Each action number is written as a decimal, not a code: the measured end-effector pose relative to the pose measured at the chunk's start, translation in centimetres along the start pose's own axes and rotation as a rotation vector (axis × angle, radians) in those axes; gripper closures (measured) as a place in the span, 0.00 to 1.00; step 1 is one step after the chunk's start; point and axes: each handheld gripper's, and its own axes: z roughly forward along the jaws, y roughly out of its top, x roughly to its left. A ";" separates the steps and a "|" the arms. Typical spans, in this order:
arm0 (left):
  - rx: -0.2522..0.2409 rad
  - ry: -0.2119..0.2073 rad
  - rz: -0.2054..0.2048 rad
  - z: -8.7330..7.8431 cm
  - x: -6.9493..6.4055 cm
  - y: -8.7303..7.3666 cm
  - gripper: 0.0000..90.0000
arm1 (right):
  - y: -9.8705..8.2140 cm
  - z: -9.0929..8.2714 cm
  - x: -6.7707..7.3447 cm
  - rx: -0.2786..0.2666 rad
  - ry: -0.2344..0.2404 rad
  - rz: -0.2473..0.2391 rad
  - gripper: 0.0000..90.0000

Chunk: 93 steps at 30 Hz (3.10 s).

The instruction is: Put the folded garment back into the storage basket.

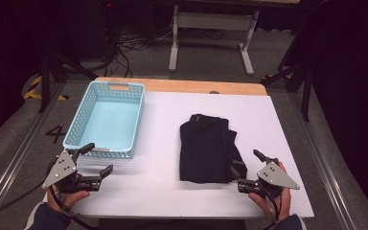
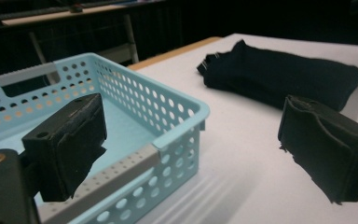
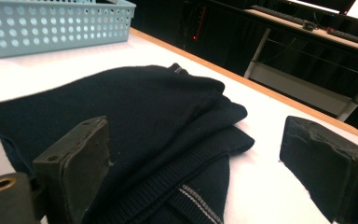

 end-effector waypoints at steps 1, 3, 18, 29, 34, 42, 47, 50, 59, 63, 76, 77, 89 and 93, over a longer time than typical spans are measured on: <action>-0.002 0.000 0.014 0.1 -0.3 0.0 0.09 | 0.0 0.0 0.0 0.000 0.000 0.000 0.11; 0.018 -0.011 0.030 0.3 -0.6 0.0 0.10 | -0.1 0.2 0.0 0.011 -0.001 -0.016 0.11; 0.037 -0.013 0.041 0.5 -1.3 -0.6 0.09 | -0.5 0.8 -0.9 0.008 -0.076 0.058 0.13; 0.057 -0.019 0.035 0.5 -1.3 -1.0 0.09 | 0.2 3.0 -2.3 0.096 -0.029 0.121 0.10; 0.072 -0.015 0.040 0.6 -1.4 -1.1 0.09 | 1.8 4.3 -3.6 0.101 -0.021 0.139 0.08; 0.083 -0.033 0.035 1.0 -1.3 -1.3 0.09 | 1.5 8.1 -3.9 0.239 0.051 0.210 0.06; 0.083 -0.039 0.034 1.0 -1.2 -1.4 0.09 | 1.1 10.3 -3.2 0.315 0.085 0.250 0.06; 0.087 -0.034 0.035 1.2 -1.2 -1.4 0.09 | 0.8 11.7 -2.9 0.383 0.087 0.261 0.06; 0.077 -0.027 0.017 1.0 -1.0 -1.4 0.11 | -1.3 12.6 -4.4 0.470 0.166 0.447 0.00; 0.074 -0.035 0.009 1.1 -1.1 -1.5 0.12 | -1.3 12.6 -4.3 0.470 0.205 0.445 0.00; 0.106 -0.048 0.021 2.0 -1.3 -1.6 0.13 | -0.9 13.0 -3.3 0.463 0.341 0.390 0.00; 0.105 -0.050 0.017 2.1 -1.3 -1.6 0.13 | -0.9 13.1 -3.3 0.464 0.348 0.385 0.00; 0.119 -0.053 0.026 2.2 -1.3 -1.6 0.13 | -1.1 13.3 -3.4 0.426 0.559 0.422 0.58; 0.119 -0.053 0.027 2.2 -1.3 -1.6 0.13 | -1.1 13.4 -3.5 0.415 0.585 0.432 0.62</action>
